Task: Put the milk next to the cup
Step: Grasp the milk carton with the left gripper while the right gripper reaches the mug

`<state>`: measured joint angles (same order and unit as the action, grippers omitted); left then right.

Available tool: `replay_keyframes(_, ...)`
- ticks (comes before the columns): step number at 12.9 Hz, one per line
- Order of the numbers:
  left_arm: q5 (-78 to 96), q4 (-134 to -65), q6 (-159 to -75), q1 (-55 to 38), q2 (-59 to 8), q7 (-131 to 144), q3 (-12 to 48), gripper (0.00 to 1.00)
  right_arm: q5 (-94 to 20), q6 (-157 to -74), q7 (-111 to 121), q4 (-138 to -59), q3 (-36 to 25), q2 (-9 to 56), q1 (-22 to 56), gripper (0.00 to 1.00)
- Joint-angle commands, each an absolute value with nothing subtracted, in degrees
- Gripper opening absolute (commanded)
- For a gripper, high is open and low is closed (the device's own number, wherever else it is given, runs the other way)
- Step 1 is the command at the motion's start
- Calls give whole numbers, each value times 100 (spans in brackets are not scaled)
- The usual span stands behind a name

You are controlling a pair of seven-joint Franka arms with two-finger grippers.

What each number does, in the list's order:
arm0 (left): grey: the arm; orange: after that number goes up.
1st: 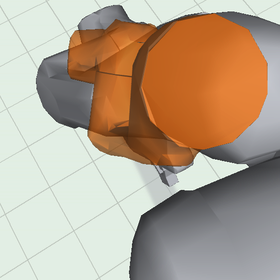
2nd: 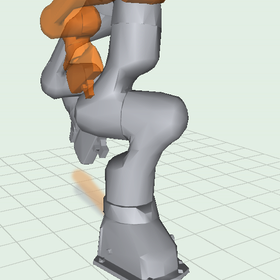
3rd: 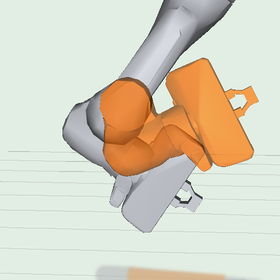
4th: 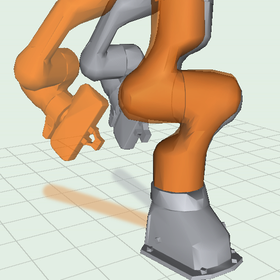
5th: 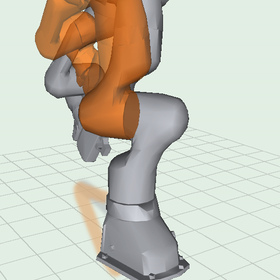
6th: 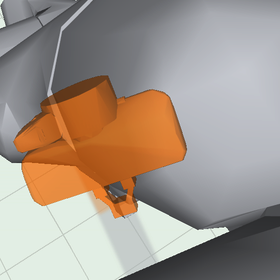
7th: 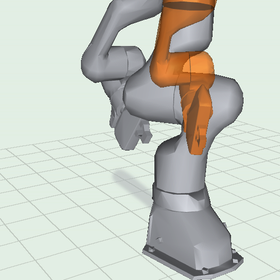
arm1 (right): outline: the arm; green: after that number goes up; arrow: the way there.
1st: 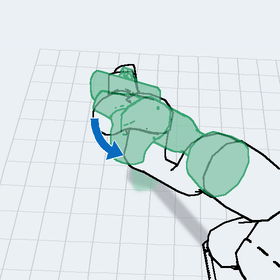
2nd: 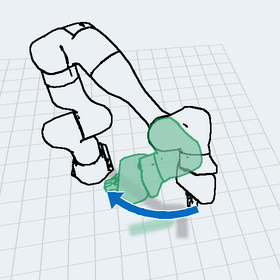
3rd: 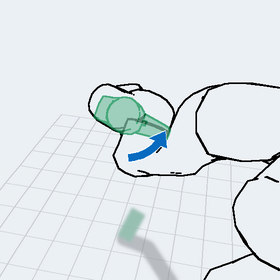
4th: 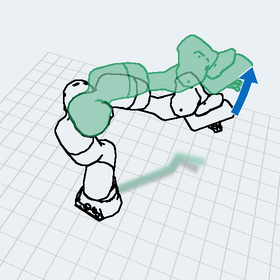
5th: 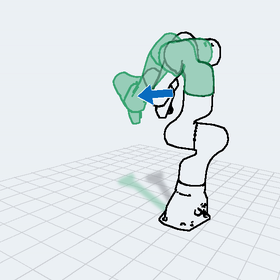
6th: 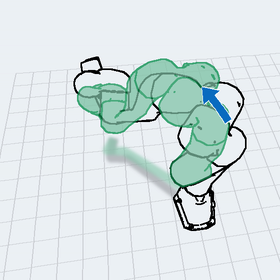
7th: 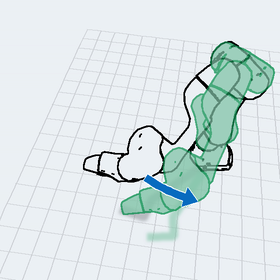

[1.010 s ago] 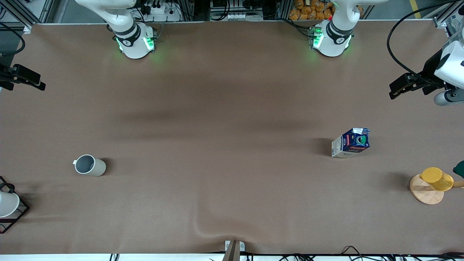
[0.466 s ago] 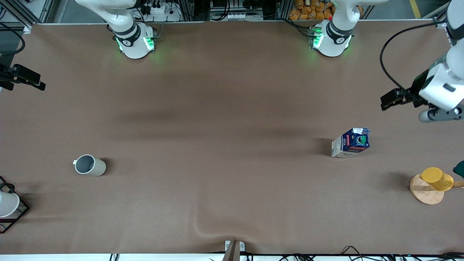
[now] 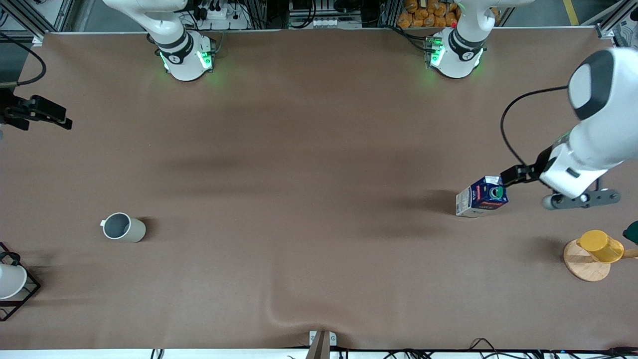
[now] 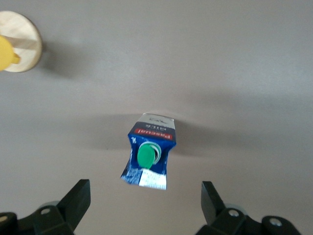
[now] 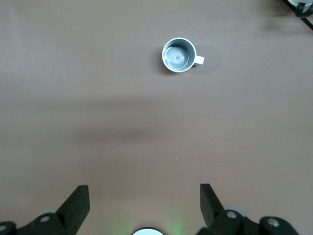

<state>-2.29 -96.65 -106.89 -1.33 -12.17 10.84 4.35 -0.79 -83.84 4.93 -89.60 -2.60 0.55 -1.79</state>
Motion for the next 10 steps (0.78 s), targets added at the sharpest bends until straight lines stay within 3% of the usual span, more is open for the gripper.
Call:
replay_keyframes(1,-308,-10080,-11161,-105,-1230,993,439,100,-70,-8507,501,-8956,-272,394,-158,100)
replay_keyframes(10,-308,-10213,-11215,-79,-1731,984,431,100,-70,-9184,580,-8947,-290,1036,-273,100)
